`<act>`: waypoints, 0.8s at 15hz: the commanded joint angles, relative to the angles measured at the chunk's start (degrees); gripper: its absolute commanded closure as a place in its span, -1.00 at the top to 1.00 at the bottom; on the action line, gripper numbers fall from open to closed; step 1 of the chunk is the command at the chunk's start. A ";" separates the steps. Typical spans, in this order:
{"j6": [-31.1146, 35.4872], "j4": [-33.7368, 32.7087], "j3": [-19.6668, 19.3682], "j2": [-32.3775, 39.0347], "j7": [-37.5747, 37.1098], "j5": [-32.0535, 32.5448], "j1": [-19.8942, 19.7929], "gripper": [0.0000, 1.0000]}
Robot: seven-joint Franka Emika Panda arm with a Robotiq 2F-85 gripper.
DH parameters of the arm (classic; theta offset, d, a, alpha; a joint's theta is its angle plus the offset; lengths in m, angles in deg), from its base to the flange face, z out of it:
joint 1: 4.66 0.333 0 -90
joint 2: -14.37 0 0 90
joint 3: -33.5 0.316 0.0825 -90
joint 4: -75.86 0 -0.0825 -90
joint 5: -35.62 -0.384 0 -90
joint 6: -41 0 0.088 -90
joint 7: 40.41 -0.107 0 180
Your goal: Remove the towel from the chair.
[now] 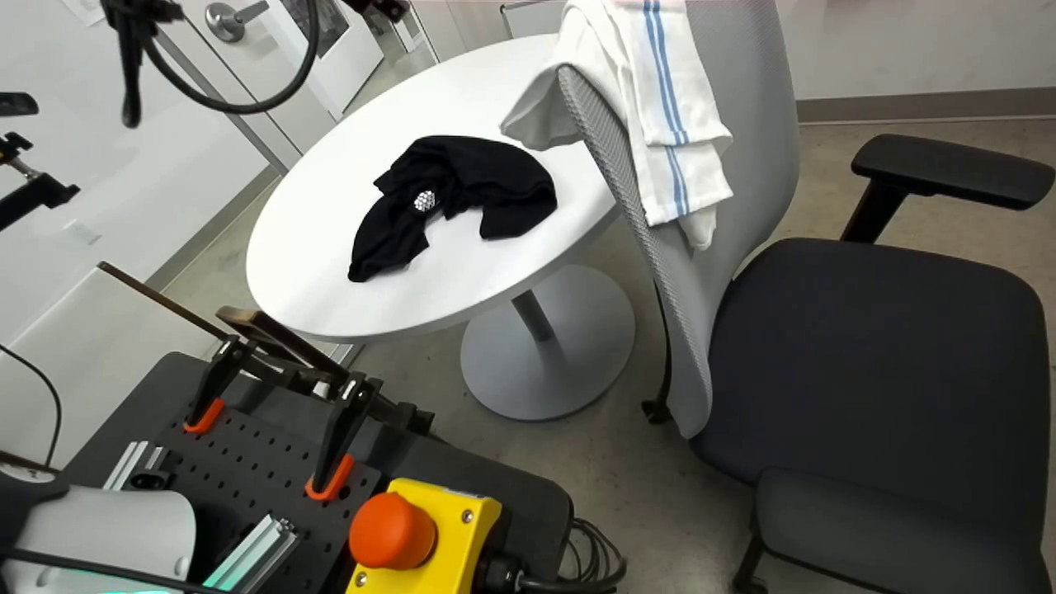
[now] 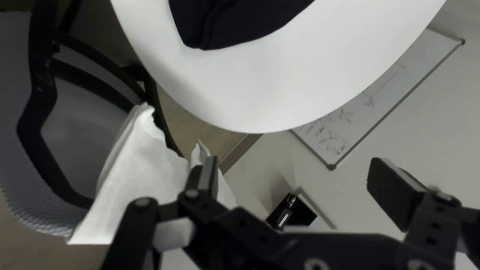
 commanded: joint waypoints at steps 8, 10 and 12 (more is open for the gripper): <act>32.26 -1.99 -21.66 5.17 -14.22 6.85 16.42 1.00; 37.88 -1.13 -26.42 10.51 -22.17 11.92 19.18 1.00; 41.22 -0.69 -29.58 17.30 -29.05 13.30 21.04 1.00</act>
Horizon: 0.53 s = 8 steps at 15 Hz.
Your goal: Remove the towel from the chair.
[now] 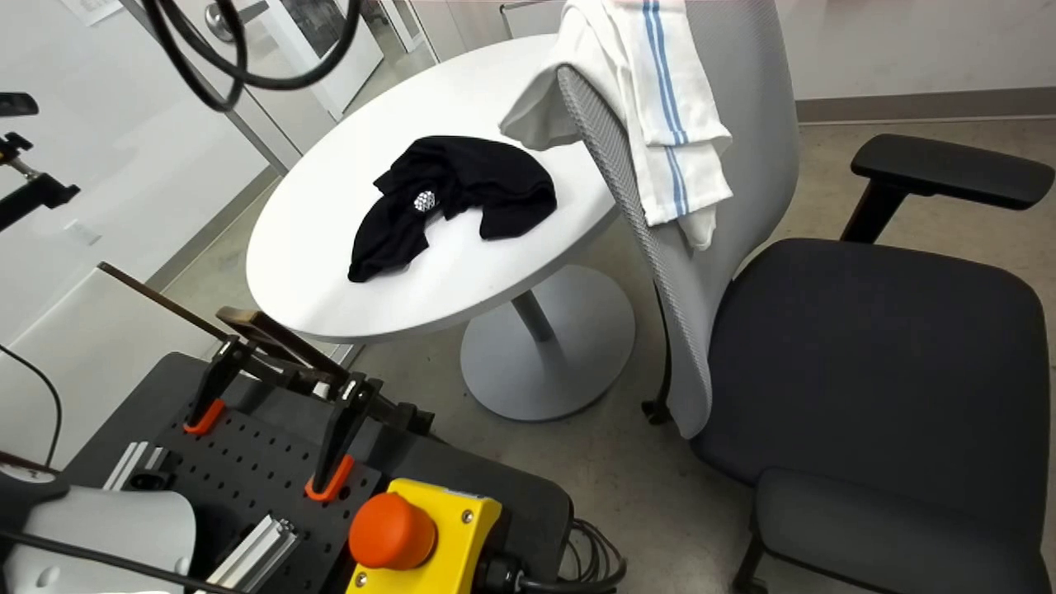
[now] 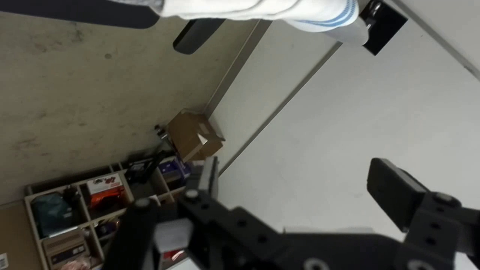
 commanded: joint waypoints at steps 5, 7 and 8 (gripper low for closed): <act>2.34 -1.73 0.72 25.64 -12.24 -12.37 1.50 1.00; -4.47 -4.98 5.34 31.79 -8.55 -21.88 -0.78 1.00; -9.41 -6.76 6.14 34.81 -7.02 -25.67 -0.57 1.00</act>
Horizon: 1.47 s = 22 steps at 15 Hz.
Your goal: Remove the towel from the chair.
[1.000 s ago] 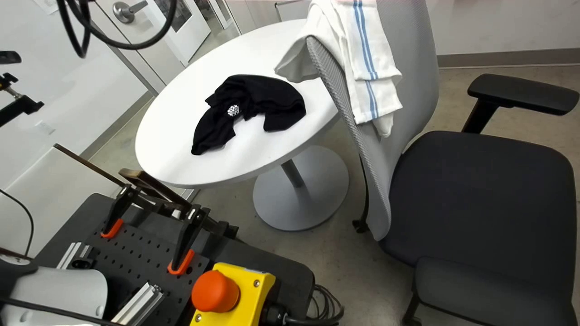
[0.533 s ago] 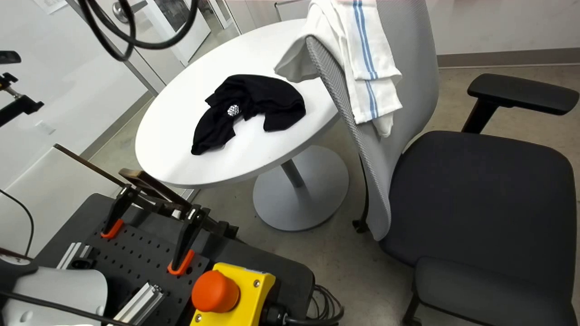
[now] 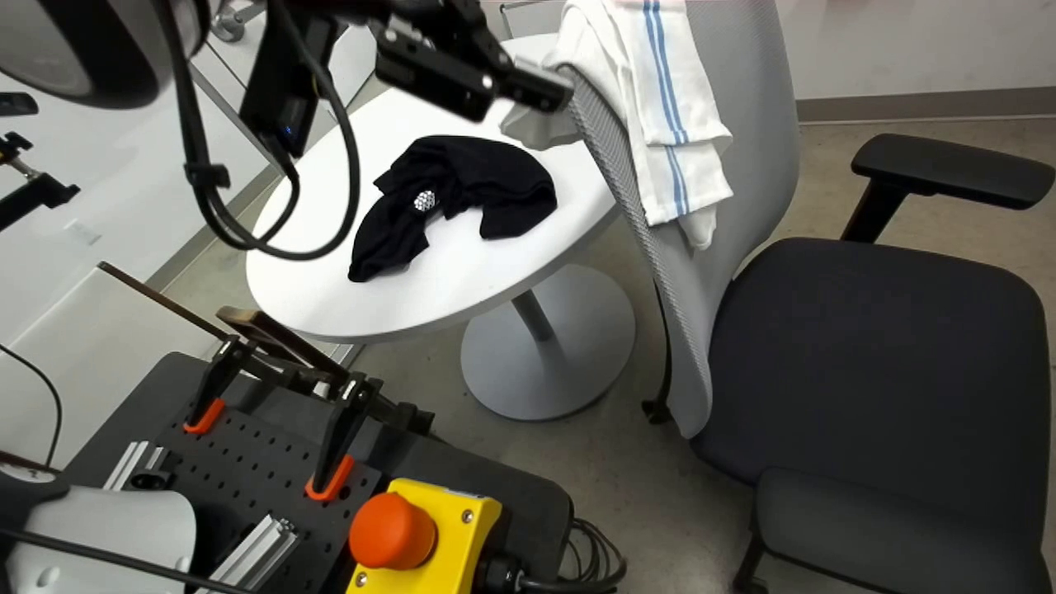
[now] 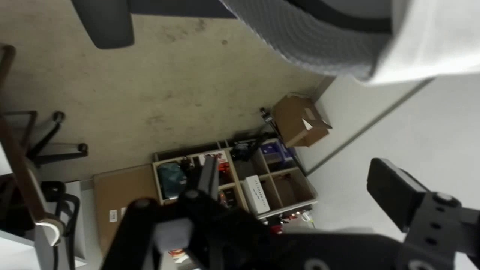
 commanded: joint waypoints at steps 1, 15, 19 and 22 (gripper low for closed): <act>-13.90 -8.03 2.95 13.77 3.40 -12.27 0.46 1.00; -24.72 -13.47 2.46 4.67 4.73 -6.03 3.73 1.00; -23.94 -12.97 2.49 3.36 5.99 -4.48 2.94 1.00; -23.51 -12.37 1.60 3.58 7.28 -3.94 2.41 0.98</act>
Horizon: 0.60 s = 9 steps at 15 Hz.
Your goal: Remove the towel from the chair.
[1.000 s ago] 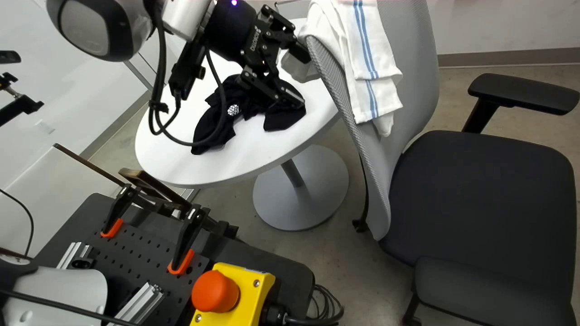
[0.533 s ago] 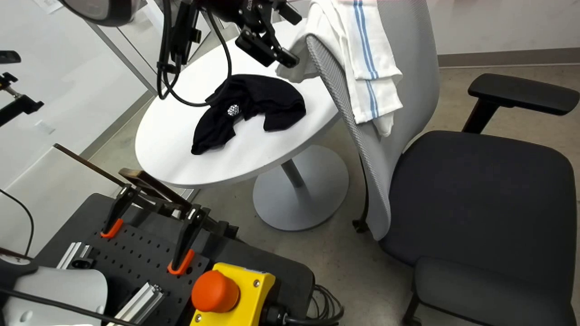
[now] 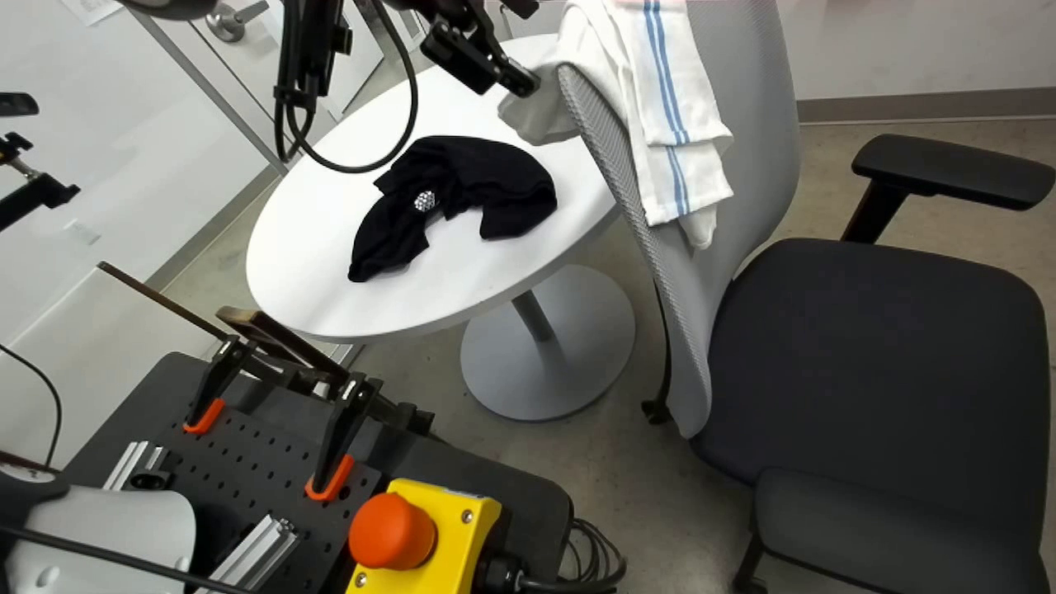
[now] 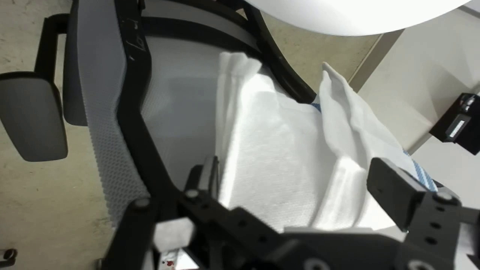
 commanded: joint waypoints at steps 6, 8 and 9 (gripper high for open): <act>-0.17 2.26 -2.76 -1.01 3.67 1.77 -1.46 0.16; -0.16 2.37 -2.81 -1.00 3.71 1.67 -1.76 -0.16; -0.03 2.52 -2.67 -1.20 3.70 1.70 -1.83 -0.35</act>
